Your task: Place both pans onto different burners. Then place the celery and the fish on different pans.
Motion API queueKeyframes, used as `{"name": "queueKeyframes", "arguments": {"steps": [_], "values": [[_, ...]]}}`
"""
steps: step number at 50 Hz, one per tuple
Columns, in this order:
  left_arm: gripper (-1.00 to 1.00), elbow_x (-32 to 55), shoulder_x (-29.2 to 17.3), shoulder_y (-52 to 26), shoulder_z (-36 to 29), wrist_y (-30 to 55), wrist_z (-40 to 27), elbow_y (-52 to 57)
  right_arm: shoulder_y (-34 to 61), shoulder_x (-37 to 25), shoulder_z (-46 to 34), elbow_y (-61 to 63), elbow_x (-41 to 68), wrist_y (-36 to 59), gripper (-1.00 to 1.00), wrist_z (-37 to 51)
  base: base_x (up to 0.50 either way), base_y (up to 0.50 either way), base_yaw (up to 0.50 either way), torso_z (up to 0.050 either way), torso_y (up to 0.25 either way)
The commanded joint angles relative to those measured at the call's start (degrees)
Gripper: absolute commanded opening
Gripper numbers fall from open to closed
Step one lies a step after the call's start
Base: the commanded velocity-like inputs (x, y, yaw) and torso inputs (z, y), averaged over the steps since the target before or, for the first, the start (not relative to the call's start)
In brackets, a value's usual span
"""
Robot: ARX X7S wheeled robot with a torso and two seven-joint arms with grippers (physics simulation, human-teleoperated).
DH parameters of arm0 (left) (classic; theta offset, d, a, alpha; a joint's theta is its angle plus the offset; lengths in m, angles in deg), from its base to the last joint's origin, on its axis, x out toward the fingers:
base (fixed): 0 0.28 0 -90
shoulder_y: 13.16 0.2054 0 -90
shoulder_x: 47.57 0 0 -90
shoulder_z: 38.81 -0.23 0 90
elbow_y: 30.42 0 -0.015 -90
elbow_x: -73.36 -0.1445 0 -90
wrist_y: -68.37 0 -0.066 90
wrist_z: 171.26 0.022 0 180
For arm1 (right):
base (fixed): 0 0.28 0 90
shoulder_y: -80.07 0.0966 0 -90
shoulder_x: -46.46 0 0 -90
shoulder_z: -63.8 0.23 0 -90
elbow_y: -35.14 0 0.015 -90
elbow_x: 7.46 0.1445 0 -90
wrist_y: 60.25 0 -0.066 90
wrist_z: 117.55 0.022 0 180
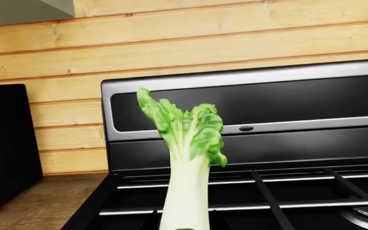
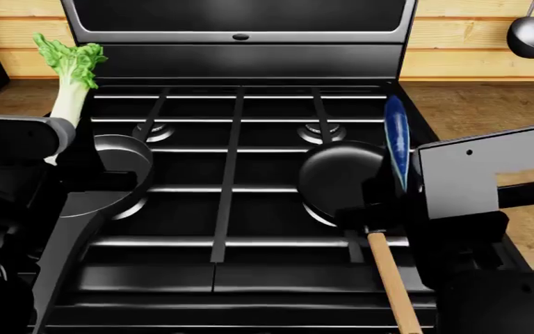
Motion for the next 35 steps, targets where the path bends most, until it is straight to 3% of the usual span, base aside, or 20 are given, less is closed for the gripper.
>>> {"name": "queueKeyframes", "arguments": {"steps": [1,19,35], "values": [[-1.0,-0.6,0.1,-0.2,0.4,-0.2,4.0,-0.6,2.7,1.6,-1.5,-4.1,-1.7,2.2,-1.0,-3.4,0.0,0.0,0.0,0.0,0.0],[-1.0,-0.7,-0.6,1.7,1.4,-1.3,4.2,-0.6,3.1,6.6,-7.5,-23.4,-16.9,-2.5,-1.0,-20.2,0.0,0.0,0.0,0.001,0.001],[-1.0,-0.4,-0.5,0.8,1.0,-0.6,3.8,-0.6,-1.4,3.2,-5.5,-18.7,-13.4,-3.8,-1.0,-18.8,0.0,0.0,0.0,0.0,0.001]]}}
